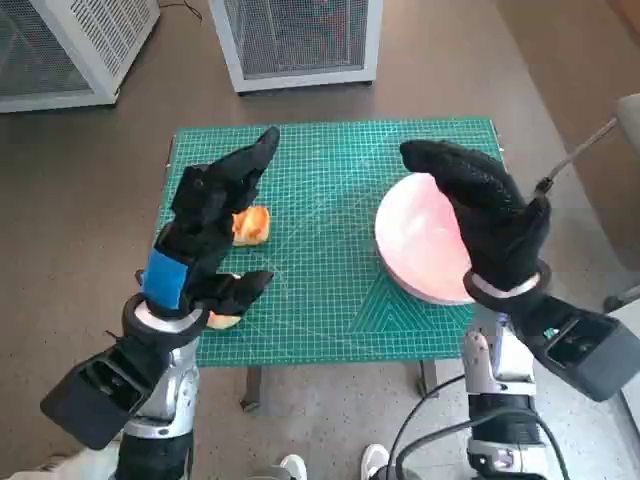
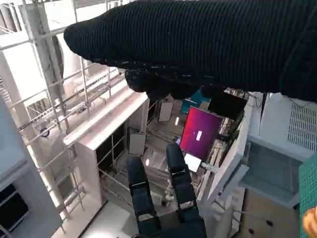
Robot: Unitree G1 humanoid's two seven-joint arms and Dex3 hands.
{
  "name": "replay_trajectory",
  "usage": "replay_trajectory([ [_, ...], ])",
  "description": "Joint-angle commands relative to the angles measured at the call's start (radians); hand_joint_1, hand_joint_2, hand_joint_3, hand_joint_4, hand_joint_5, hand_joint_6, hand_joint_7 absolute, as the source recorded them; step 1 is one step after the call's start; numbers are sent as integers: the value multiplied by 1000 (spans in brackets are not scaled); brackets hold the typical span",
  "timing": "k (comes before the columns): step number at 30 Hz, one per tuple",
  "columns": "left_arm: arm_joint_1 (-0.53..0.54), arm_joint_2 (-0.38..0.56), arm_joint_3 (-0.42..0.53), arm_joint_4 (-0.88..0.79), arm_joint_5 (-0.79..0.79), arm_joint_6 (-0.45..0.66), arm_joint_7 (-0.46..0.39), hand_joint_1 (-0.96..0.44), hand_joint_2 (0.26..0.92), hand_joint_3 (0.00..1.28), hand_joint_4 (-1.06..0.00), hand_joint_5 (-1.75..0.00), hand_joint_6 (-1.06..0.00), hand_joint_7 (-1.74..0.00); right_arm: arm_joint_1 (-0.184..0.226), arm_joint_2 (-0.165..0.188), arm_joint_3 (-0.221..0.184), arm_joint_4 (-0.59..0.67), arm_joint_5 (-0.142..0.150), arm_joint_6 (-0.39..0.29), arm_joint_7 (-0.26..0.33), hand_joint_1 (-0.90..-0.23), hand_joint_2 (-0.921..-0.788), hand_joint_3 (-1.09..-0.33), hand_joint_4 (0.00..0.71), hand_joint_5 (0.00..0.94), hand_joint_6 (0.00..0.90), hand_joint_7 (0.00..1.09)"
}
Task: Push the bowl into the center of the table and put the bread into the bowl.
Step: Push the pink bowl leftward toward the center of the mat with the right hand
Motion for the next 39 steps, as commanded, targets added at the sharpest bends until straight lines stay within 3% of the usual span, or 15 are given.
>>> replay_trajectory([
  [1, -2, 2, -4, -10, -3, 5, -5, -568, 921, 407, -237, -6, 1, -698, 16, 5, 1, 16, -8, -1, 1, -567, -921, -655, 335, 8, -1, 650],
  [29, -9, 10, 5, -18, 2, 27, 5, -557, 921, 411, -238, -7, 1, -711, -4, 12, -1, 47, -1, -10, 7, -564, -921, -657, 336, 7, -1, 666],
  [35, -8, 14, 11, -14, 1, 19, 2, -566, 921, 409, -238, -7, 1, -715, -24, -6, -24, 80, 19, -12, 22, -566, -921, -652, 338, 8, -1, 666],
  [39, -5, 13, 10, -14, -2, 12, -2, -577, 921, 407, -239, -8, 1, -714, -51, -35, -61, 130, 36, -19, 38, -576, -921, -644, 340, 8, -1, 666],
])
